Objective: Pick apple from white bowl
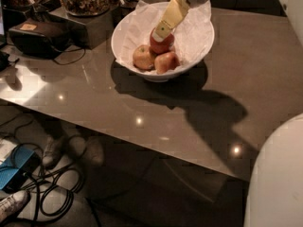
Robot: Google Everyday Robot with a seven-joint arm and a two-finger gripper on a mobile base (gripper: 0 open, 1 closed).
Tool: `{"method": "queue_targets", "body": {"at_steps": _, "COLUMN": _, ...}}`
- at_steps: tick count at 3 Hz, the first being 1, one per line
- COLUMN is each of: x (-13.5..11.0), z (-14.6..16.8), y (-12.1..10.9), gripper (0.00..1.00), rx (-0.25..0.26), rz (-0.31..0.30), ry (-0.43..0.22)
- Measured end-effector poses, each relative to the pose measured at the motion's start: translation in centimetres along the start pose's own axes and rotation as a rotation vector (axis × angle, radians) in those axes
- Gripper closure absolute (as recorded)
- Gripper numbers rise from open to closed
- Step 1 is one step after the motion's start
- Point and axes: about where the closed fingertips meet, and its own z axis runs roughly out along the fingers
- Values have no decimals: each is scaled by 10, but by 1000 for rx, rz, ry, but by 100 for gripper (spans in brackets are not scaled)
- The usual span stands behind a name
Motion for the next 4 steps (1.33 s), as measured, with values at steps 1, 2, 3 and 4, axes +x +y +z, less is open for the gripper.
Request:
{"method": "queue_targets", "body": {"at_steps": 1, "x": 0, "z": 12, "y": -1, "gripper": 18, "rx": 3, "rz": -6, "ry": 19}}
{"method": "queue_targets", "body": {"at_steps": 2, "x": 3, "z": 24, "y": -2, "gripper": 16, "rx": 4, "rz": -6, "ry": 41}}
{"method": "queue_targets", "body": {"at_steps": 3, "x": 6, "z": 32, "y": -5, "gripper": 16, "rx": 5, "rz": -2, "ry": 53}}
{"method": "queue_targets", "body": {"at_steps": 4, "x": 10, "z": 41, "y": -10, "gripper": 16, "rx": 3, "rz": 10, "ry": 68}}
